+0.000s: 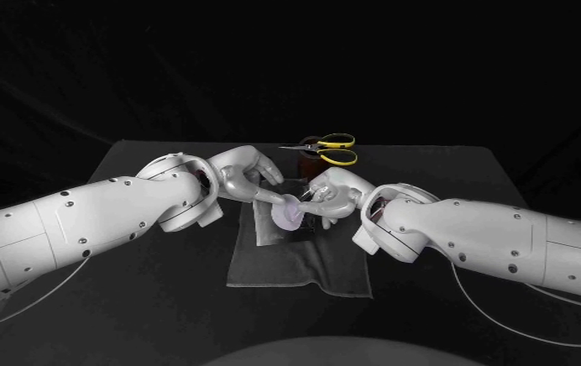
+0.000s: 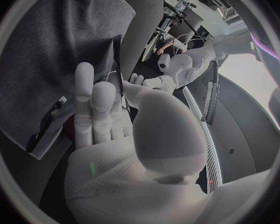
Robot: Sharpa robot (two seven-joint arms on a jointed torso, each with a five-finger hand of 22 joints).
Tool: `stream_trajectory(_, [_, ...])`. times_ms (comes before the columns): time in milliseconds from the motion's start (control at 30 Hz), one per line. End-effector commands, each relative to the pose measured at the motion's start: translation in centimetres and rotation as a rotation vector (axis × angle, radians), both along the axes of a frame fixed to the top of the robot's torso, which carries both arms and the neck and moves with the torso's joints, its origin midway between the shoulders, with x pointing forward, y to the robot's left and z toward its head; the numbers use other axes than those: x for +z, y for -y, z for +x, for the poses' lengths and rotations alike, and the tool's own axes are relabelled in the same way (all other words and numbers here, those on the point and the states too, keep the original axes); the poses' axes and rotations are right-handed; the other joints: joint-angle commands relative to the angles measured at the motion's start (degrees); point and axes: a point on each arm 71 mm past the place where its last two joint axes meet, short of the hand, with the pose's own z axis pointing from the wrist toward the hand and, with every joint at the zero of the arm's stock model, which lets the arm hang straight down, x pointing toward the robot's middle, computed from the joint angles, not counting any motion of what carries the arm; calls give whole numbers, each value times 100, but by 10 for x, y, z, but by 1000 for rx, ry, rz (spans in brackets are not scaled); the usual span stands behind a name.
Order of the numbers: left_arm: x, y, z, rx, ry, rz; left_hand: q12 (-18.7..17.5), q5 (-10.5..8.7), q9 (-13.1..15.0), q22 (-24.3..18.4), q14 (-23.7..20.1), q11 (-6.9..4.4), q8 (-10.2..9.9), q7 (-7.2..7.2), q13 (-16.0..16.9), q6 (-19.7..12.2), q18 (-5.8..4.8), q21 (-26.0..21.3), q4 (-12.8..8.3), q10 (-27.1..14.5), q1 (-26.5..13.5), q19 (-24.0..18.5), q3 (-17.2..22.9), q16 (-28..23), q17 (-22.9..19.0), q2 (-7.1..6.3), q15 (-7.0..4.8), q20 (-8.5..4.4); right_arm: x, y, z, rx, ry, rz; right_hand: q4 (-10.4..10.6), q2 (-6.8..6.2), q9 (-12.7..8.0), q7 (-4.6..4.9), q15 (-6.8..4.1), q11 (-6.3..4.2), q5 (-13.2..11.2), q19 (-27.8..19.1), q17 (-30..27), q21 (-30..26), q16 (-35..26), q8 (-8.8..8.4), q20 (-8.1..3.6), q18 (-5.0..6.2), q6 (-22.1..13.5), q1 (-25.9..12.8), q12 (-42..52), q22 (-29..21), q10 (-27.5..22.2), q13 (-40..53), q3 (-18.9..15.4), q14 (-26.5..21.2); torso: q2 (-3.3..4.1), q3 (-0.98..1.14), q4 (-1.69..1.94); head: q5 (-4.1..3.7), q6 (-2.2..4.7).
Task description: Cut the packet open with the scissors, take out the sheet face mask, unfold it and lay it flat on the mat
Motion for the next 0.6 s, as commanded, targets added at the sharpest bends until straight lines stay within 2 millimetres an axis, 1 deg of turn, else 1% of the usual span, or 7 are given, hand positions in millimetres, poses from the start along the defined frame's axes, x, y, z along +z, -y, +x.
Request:
stream_trajectory(33, [1,5,-3,-46,-17,-12,-37,-7,-20,-10,-69,-8,-52,-34,-13,-69,65,-40,0,-87,87,-52,-15,35,-34,14,-31,-11,4,-3,-3,109,48,-154,-64,6,243,-20,1,-8,13,-27,15,34,36,159,-10,56,0,-34,-43,13,64,8,85,33,4,2,2,-3,21])
stream_trajectory(100, [1,6,-3,-52,-19,-11,-29,-9,-25,-11,-95,-29,-59,-56,-10,-69,69,-51,-6,-104,159,-62,26,53,-55,95,-71,-34,9,-5,-4,143,78,-193,-73,0,246,-21,0,-8,13,-29,14,39,35,164,-11,56,1,-39,-48,18,67,9,94,33,5,2,1,-2,21])
stream_trajectory(133, [1,7,-4,-54,-19,-10,-12,-11,-26,-10,-107,-48,-57,-62,-5,-53,69,-57,-16,-98,241,-65,85,72,-74,188,-97,-55,10,-5,-5,153,86,-204,-81,-4,248,-21,-1,-9,13,-32,25,44,43,168,-12,56,1,-44,-52,24,72,9,103,37,9,2,-1,-9,23])
stream_trajectory(200, [1,9,-4,-58,-19,-10,1,-12,-30,-8,-118,-59,-60,-63,-4,-44,67,-60,-24,-98,327,-65,142,89,-94,257,-112,-72,15,-7,-6,182,106,-235,-81,-4,248,-21,-1,-9,13,-32,25,44,43,168,-12,56,1,-44,-52,24,72,9,103,37,8,2,-2,-12,28])
stream_trajectory(267, [1,10,-4,-62,-16,-10,17,-13,-37,-3,-133,-63,-67,-66,-5,-34,63,-63,-42,-113,489,-61,242,115,-130,354,-118,-88,20,-8,-7,210,124,-264,-105,-15,253,-23,-2,-11,13,-38,30,57,47,179,-13,56,1,-52,-65,38,81,11,127,40,11,0,2,-20,29])
stream_trajectory(333, [1,11,-4,-63,-14,-10,22,-13,-41,1,-138,-65,-71,-67,-6,-30,62,-63,-52,-124,564,-57,286,128,-147,390,-123,-93,25,-10,-8,235,139,-289,-107,-15,254,-23,-3,-11,13,-39,29,58,46,180,-13,56,2,-54,-66,40,83,11,130,40,15,0,1,-23,26])
stream_trajectory(600, [1,13,-4,-68,-12,-11,59,-13,-41,13,-138,-67,-59,-70,1,17,59,-54,-61,-94,674,-47,339,161,-182,439,-117,-98,42,-14,-14,305,192,-368,-127,-27,261,-26,-6,-14,12,-43,64,76,75,196,-16,56,7,-73,-76,59,105,15,155,58,7,-2,4,-49,33])
